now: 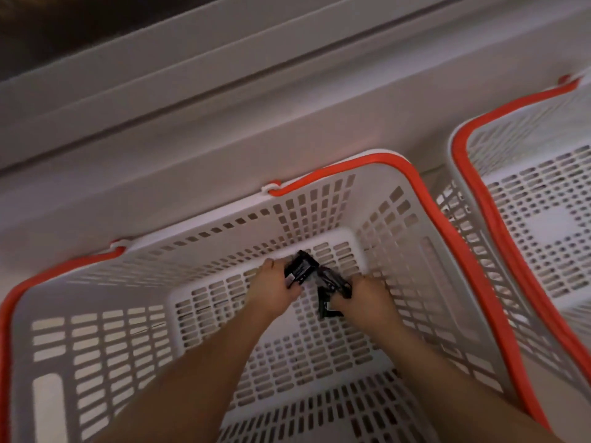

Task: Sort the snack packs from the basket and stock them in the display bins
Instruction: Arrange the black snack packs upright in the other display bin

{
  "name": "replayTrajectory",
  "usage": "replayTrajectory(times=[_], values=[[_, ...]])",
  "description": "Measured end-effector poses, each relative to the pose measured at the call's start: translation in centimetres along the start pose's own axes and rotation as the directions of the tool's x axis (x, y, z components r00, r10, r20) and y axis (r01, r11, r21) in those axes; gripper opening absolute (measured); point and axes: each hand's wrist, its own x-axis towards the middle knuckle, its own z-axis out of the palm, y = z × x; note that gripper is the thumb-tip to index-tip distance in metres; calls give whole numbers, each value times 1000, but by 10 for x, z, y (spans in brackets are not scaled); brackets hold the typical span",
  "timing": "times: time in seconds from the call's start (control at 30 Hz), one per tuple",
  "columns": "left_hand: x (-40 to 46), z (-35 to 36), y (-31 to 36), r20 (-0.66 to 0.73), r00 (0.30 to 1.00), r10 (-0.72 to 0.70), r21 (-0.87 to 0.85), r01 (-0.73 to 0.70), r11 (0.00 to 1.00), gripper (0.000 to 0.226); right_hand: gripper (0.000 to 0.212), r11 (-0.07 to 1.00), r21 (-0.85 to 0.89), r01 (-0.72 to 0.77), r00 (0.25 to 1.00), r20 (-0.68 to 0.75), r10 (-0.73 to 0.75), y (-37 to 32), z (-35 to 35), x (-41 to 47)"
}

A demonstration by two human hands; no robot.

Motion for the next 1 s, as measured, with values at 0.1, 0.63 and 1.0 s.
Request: replayTrajectory(times=[0.1,0.63,1.0], values=[[-18,-2,-1,64,974,-219,-639,208,740,15,23,647,658,-386,919,339,203,-12,-8,-7],[-53,-7,9,287,956,-54,-958,286,-16,29,13,493,857,-149,939,279,-201,-19,-15,-19],[-58,17,4,167,978,-128,-827,209,522,34,35,967,150,204,921,304,-241,-12,29,-17]])
